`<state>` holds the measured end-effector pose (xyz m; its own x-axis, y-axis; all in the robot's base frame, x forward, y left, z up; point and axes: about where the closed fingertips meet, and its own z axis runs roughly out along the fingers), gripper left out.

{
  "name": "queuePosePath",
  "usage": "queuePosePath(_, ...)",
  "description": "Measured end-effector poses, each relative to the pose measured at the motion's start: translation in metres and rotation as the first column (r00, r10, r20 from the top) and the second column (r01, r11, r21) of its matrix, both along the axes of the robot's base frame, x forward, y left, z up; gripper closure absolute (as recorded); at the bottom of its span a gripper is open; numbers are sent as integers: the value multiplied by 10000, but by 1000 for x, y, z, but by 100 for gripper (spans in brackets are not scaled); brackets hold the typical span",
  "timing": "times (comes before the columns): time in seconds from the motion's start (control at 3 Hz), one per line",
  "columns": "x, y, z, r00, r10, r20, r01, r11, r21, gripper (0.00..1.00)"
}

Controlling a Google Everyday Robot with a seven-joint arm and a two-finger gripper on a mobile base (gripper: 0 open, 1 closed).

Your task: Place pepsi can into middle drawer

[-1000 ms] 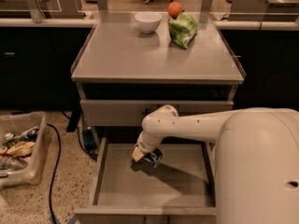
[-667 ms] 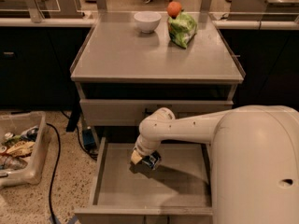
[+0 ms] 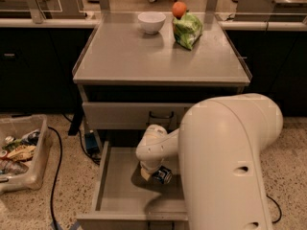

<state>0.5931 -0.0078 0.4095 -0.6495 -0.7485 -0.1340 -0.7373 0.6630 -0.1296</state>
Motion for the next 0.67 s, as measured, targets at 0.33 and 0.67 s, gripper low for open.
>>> queuePosePath(0.33,3,1,2,9978,-653,103,651,9978,156,100)
queuePosePath(0.67,8,-18,-16,9888,-1380,-575,1402,9895,354,100)
